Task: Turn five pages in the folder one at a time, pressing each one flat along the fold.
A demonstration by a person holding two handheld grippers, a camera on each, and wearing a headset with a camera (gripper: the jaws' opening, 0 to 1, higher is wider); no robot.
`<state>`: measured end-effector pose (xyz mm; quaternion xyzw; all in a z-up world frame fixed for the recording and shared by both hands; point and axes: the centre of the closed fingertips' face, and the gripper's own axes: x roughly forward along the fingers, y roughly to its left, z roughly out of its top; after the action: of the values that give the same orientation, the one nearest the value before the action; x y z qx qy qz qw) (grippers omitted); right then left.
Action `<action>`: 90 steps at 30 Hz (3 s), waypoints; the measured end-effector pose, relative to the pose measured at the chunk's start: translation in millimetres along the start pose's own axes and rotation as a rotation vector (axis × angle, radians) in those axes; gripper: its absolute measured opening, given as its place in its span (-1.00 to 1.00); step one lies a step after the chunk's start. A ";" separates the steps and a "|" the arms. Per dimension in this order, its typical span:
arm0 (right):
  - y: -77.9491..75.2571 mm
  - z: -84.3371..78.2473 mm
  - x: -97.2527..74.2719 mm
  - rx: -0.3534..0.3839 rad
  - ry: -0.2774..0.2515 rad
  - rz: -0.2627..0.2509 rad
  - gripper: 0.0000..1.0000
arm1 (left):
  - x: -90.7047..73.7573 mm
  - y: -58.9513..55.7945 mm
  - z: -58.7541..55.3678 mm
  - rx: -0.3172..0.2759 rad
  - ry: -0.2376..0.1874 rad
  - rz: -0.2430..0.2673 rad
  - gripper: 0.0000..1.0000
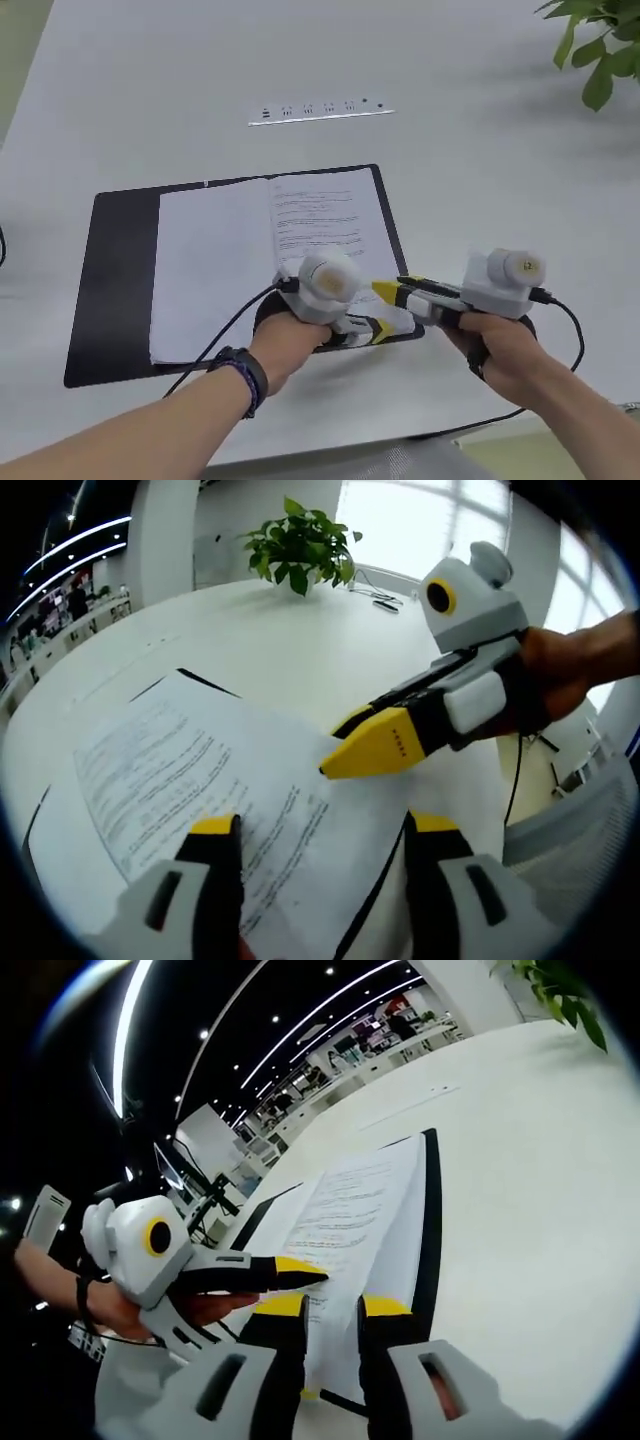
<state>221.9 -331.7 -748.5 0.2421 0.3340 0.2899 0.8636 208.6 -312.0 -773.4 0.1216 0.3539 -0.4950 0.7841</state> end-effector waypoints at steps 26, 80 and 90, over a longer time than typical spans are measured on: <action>25.7 14.5 5.6 0.084 -0.094 -0.004 -1.00 | -98.1 32.6 3.7 -0.143 -0.147 0.180 0.41; 135.6 16.2 79.6 0.066 -0.079 0.131 -1.00 | -245.8 68.6 -62.5 -0.272 -0.268 0.428 0.41; 162.1 6.7 102.6 0.053 -0.037 0.169 -1.00 | -259.0 74.4 -65.4 -0.292 -0.288 0.449 0.43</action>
<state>234.2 -149.3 -689.7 0.2976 0.3041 0.3483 0.8353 177.2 -62.1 -657.4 0.0115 0.2707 -0.2654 0.9253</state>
